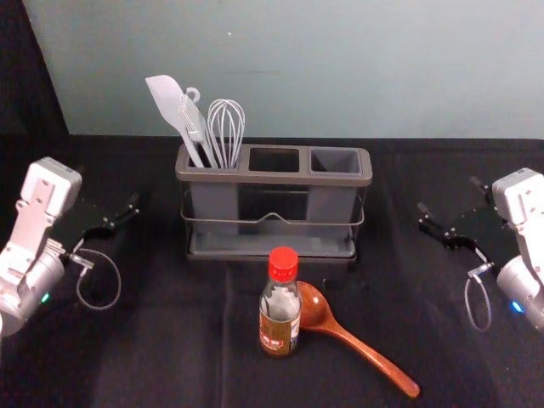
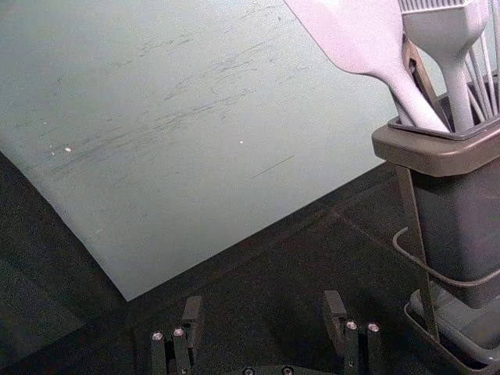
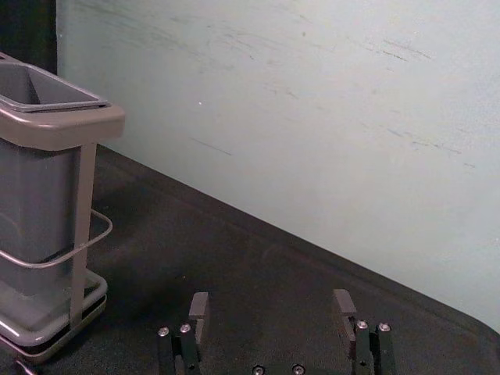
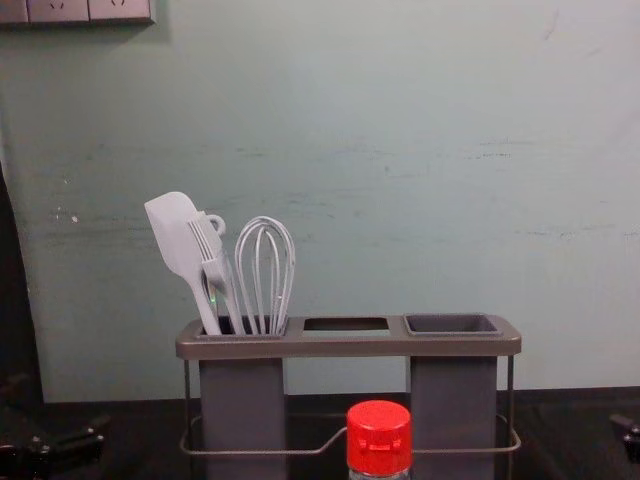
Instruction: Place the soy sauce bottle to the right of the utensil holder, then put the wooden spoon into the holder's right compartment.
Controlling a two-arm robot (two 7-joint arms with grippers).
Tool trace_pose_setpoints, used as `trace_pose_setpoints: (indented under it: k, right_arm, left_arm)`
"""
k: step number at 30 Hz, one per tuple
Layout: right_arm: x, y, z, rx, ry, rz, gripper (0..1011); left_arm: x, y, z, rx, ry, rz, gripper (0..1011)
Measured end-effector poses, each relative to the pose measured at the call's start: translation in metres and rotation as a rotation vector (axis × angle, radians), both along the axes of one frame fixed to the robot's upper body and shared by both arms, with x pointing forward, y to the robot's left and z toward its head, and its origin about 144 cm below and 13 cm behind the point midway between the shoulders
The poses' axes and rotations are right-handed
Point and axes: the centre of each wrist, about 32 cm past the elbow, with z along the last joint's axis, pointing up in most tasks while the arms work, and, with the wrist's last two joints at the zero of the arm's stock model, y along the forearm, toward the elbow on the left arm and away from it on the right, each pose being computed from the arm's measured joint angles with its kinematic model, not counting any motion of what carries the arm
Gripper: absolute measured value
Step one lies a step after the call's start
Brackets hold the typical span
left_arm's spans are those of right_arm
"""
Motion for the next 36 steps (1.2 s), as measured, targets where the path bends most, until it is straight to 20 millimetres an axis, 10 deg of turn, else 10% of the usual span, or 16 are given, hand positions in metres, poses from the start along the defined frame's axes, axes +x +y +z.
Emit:
trace_pose_setpoints:
  k: [17, 36]
  right_arm:
    - [-0.004, 0.001, 0.002, -0.003, -0.005, -0.004, 1002]
    - [-0.079, 0.024, 0.02, 0.0, -0.005, 0.082, 1002]
  left_arm:
    - [0.0, 0.0, 0.0, 0.0, 0.0, 0.0, 1000]
    - [0.0, 0.0, 0.0, 0.0, 0.0, 0.0, 1000]
